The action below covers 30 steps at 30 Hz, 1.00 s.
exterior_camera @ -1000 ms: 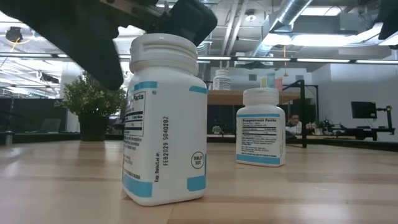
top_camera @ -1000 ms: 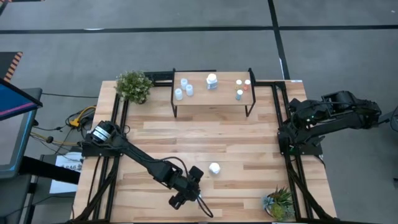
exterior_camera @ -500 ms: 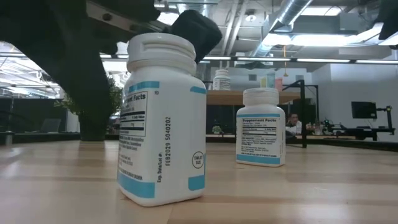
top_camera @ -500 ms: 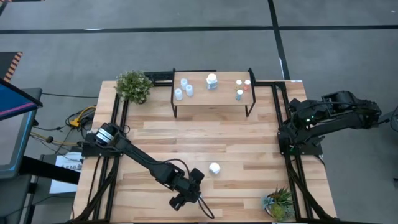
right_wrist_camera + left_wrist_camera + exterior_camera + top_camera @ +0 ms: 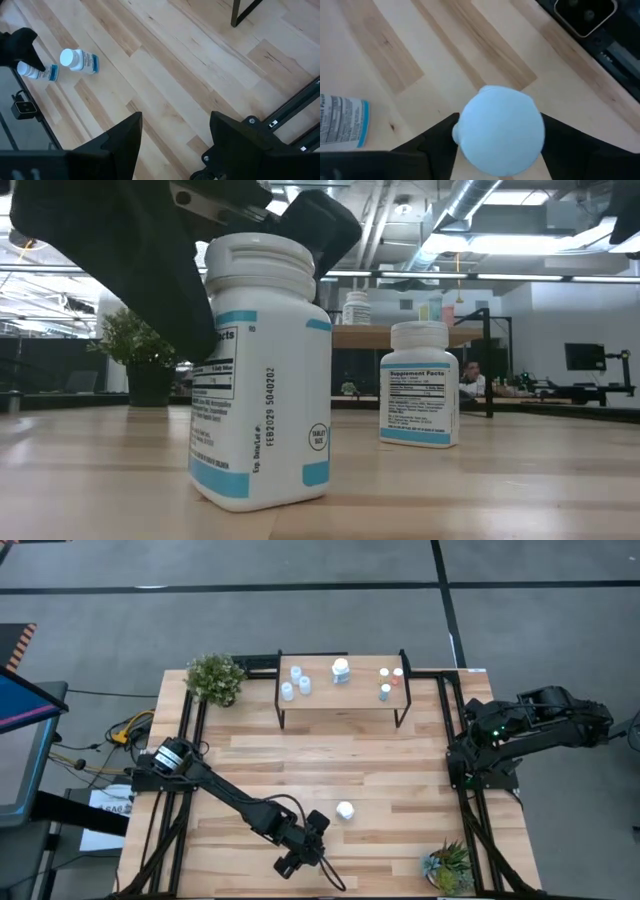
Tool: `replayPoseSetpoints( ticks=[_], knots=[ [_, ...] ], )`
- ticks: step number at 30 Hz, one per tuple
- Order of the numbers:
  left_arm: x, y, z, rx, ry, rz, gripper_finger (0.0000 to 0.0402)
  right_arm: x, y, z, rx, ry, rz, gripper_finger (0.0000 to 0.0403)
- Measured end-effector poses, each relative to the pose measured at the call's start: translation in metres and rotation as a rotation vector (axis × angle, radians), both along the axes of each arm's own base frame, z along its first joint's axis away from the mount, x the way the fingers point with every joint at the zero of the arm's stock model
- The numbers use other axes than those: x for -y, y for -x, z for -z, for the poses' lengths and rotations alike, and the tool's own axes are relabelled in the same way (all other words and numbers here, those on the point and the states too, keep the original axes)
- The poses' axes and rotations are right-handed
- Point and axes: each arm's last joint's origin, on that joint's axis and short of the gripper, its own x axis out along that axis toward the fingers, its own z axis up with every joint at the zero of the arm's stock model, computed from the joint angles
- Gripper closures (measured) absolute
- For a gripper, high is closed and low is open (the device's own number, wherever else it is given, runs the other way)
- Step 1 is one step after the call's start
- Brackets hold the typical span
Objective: Pick and place medicine bottles onto shelf by color
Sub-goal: Put the bottom white pill bottle on the shelf
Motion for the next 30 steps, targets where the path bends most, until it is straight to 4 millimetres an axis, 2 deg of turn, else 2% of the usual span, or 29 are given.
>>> replayPoseSetpoints(
  ticks=[4,10,14,19,23,27,30],
  knots=[
    [0.000,0.000,0.000,-0.023,0.038,-0.043,0.0201,0.000,0.001,0.001,-0.014,0.002,0.000,0.0148],
    [-0.012,-0.005,-0.007,-0.103,0.167,-0.235,0.0261,0.001,0.005,0.003,-0.056,0.006,0.001,0.0148],
    [-0.026,-0.015,-0.023,-0.182,0.218,-0.279,0.0262,0.001,0.005,0.003,-0.061,0.002,0.008,0.0148],
    [-0.051,-0.027,-0.065,-0.220,0.157,-0.341,0.0259,0.001,0.005,0.003,-0.061,-0.003,0.016,0.0148],
    [-0.078,-0.039,-0.110,-0.160,0.124,-0.312,0.0260,0.001,0.005,0.003,-0.061,-0.003,0.017,0.0148],
    [-0.120,-0.049,-0.148,-0.065,0.080,-0.285,0.0262,0.001,0.005,0.003,-0.061,-0.008,0.025,0.0148],
    [-0.161,-0.054,-0.169,0.000,0.061,-0.327,0.0261,0.001,0.005,0.003,-0.061,-0.016,0.039,0.0148]
  ],
)
